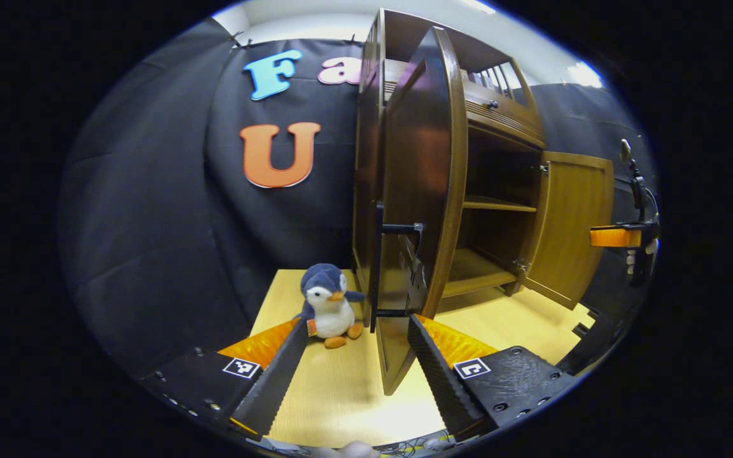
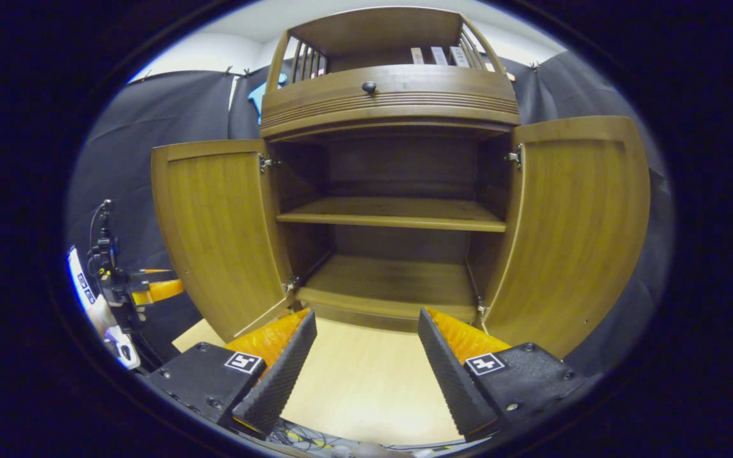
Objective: Open the right door of the double-door shoe cabinet with the right hand, and open the left door with the left hand.
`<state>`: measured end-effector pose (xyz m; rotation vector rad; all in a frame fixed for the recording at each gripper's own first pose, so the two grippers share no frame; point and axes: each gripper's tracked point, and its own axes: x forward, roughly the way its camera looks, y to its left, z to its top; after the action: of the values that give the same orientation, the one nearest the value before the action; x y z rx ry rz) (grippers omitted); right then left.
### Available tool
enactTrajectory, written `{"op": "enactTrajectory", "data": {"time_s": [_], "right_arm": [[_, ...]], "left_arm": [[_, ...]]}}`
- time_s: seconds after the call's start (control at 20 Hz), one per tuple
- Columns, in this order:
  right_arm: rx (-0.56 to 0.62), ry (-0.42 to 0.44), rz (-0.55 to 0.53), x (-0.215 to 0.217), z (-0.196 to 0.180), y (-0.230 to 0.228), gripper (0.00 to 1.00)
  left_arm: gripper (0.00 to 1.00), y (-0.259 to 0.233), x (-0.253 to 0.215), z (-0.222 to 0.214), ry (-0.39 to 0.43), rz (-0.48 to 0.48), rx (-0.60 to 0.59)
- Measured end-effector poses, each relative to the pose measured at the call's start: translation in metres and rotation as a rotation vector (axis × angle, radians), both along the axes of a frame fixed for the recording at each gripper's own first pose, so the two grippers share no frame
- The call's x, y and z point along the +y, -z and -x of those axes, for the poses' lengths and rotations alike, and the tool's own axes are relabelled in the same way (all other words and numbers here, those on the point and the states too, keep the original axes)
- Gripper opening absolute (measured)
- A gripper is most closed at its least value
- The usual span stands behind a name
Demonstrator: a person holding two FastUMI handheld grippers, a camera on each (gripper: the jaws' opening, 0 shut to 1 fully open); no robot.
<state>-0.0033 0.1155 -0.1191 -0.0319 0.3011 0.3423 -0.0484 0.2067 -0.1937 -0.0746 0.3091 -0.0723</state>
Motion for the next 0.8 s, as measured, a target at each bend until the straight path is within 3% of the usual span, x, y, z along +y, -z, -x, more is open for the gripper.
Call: {"op": "enactTrajectory", "data": {"time_s": [0.2, 0.25, 0.3, 0.5, 0.55, 0.6, 0.8], "right_arm": [[-0.003, 0.014, -0.007, -0.013, -0.007, 0.000, 1.00], [-0.004, 0.015, -0.008, -0.017, -0.010, -0.001, 1.00], [-0.006, 0.017, -0.009, -0.021, -0.012, -0.001, 1.00], [-0.021, 0.017, -0.022, -0.030, -0.020, -0.008, 1.00], [-0.028, 0.021, -0.021, -0.035, -0.022, -0.011, 1.00], [-0.036, 0.026, -0.022, -0.041, -0.023, -0.015, 1.00], [-0.070, 0.066, -0.038, -0.067, -0.028, -0.030, 1.00]], "left_arm": [[0.95, -0.034, -0.017, 0.016, -0.127, -0.050, -0.036], [1.00, -0.047, -0.022, 0.019, -0.151, -0.061, -0.050], [0.95, -0.059, -0.030, 0.019, -0.170, -0.066, -0.063], [0.94, -0.109, -0.074, 0.010, -0.180, -0.109, -0.128], [1.00, -0.117, -0.084, 0.007, -0.186, -0.117, -0.128], [0.94, -0.124, -0.095, 0.002, -0.190, -0.116, -0.135], [0.93, -0.137, -0.142, -0.017, -0.202, -0.061, -0.152]]}}
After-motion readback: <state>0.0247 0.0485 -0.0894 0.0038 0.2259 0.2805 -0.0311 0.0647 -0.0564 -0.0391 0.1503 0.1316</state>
